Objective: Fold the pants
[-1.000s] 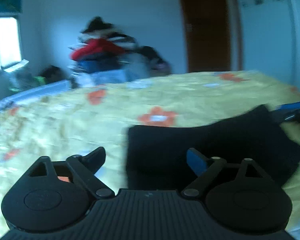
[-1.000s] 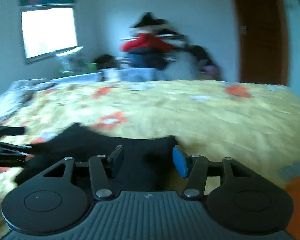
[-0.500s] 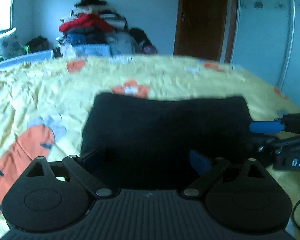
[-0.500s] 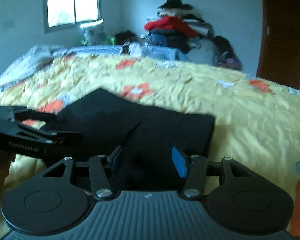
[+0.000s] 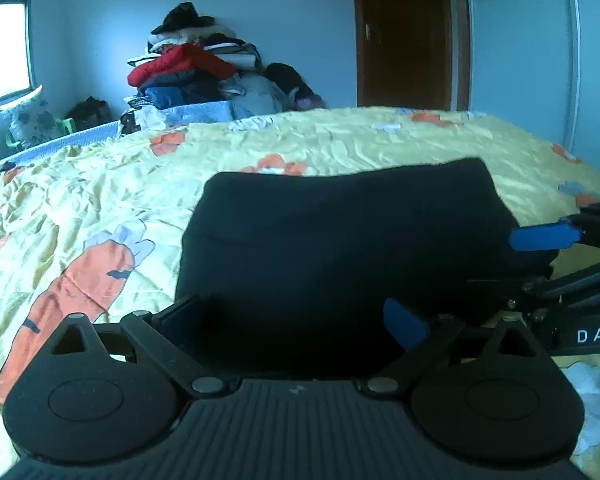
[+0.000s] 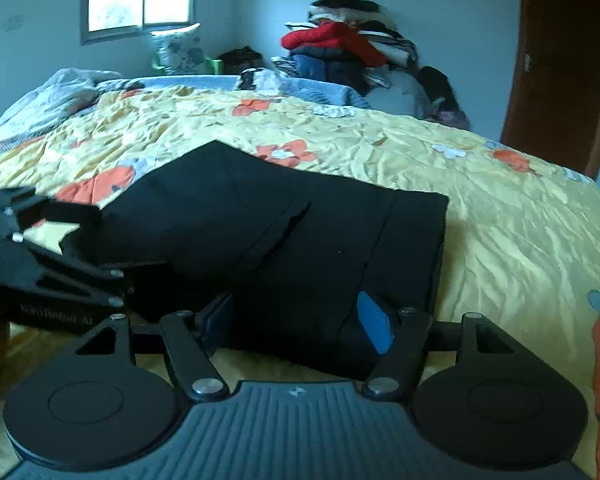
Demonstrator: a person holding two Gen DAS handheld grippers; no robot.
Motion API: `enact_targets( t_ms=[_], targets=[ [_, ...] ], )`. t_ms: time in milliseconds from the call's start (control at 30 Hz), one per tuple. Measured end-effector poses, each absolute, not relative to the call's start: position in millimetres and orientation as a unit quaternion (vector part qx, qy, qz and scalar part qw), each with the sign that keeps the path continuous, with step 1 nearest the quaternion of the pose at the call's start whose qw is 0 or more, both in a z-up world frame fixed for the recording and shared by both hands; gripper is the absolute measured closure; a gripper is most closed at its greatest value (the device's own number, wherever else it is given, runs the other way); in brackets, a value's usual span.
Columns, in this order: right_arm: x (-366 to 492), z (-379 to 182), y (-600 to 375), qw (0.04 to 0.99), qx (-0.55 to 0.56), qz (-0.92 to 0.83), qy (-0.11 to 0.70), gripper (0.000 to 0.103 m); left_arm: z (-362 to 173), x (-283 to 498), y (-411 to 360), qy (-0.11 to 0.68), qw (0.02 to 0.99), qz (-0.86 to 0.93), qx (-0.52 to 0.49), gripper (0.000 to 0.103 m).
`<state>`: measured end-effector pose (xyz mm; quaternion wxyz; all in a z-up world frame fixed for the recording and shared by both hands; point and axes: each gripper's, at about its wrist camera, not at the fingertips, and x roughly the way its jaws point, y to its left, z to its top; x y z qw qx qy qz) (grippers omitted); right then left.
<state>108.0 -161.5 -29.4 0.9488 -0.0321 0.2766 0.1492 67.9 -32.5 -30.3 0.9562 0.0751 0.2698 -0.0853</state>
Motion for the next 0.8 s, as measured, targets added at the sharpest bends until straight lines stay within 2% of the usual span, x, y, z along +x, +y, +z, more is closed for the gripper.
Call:
enact_targets(
  t_ms=[67, 100, 133, 300, 567, 800],
  targets=[
    [100.0, -22.4, -161.0, 0.952, -0.024, 0.138, 0.274, 0.02, -24.9, 62.8, -27.6, 0.267, 0.958, -0.088, 0.061, 0.005],
    [95.6, -19.7, -160.8, 0.953, -0.015, 0.133, 0.272, 0.006, -23.2, 60.5, -25.6, 0.266, 0.958, -0.086, 0.056, 0.005],
    [90.8, -17.6, -160.7, 0.953, -0.001, 0.125, 0.275, 0.001, -22.2, 58.2, -23.9, 0.267, 0.959, -0.082, 0.052, 0.005],
    [71.4, -18.9, -154.7, 0.946, 0.046, 0.096, 0.305, 0.0, -25.3, 41.5, -16.2, 0.279, 0.957, -0.075, 0.029, 0.005],
    [54.3, -37.4, -132.1, 0.945, 0.037, 0.069, 0.317, 0.0, -40.6, 19.4, -7.2, 0.291, 0.955, -0.052, 0.039, 0.004],
    [43.7, -45.5, -131.2, 0.953, 0.045, 0.052, 0.295, 0.0, -41.8, 12.6, 6.4, 0.29, 0.956, -0.029, 0.034, 0.004]
  ],
)
